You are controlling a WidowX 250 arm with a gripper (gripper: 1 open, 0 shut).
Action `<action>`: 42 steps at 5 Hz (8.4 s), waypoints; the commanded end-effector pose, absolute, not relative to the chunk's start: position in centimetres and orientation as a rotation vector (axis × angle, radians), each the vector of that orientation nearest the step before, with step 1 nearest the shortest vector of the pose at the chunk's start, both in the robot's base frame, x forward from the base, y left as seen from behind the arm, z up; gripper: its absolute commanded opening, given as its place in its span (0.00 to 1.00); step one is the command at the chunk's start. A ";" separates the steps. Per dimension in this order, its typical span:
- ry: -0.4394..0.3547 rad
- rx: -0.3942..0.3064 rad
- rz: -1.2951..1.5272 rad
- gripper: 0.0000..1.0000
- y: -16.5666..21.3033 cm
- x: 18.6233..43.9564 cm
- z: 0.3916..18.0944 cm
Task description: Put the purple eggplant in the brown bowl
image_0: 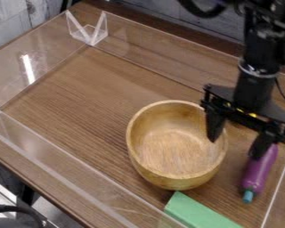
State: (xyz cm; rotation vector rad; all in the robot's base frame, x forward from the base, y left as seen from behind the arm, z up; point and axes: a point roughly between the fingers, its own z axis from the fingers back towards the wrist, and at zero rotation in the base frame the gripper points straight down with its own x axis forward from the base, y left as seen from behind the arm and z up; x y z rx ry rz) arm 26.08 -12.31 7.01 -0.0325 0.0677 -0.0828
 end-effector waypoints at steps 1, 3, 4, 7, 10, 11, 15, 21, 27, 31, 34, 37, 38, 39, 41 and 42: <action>0.005 -0.054 -0.088 1.00 -14.0 26.9 7.8; 0.009 -0.048 -0.084 1.00 -14.9 26.8 6.5; 0.013 -0.041 -0.080 1.00 -15.2 26.8 5.8; 0.029 -0.023 -0.072 1.00 -15.1 26.9 4.1; 0.043 -0.013 -0.060 0.00 -14.8 27.0 3.3; 0.044 -0.015 -0.055 0.00 -14.7 27.0 3.1; 0.060 -0.022 -0.038 0.00 -14.2 26.7 3.3; 0.090 -0.038 -0.017 0.00 -13.2 25.8 4.1; 0.103 -0.058 0.002 0.00 -12.2 25.4 5.4; 0.112 -0.068 0.015 0.00 -11.9 25.2 6.1; 0.118 -0.069 0.026 0.00 -11.2 24.9 6.9; 0.098 -0.050 0.074 0.00 -6.3 25.5 9.2; 0.101 -0.045 0.089 0.00 -2.8 25.6 9.1; 0.102 -0.036 0.087 0.00 -0.5 25.0 8.7; 0.108 -0.026 0.084 0.00 -0.4 24.1 7.4; 0.110 -0.023 0.084 0.00 -0.4 23.7 6.8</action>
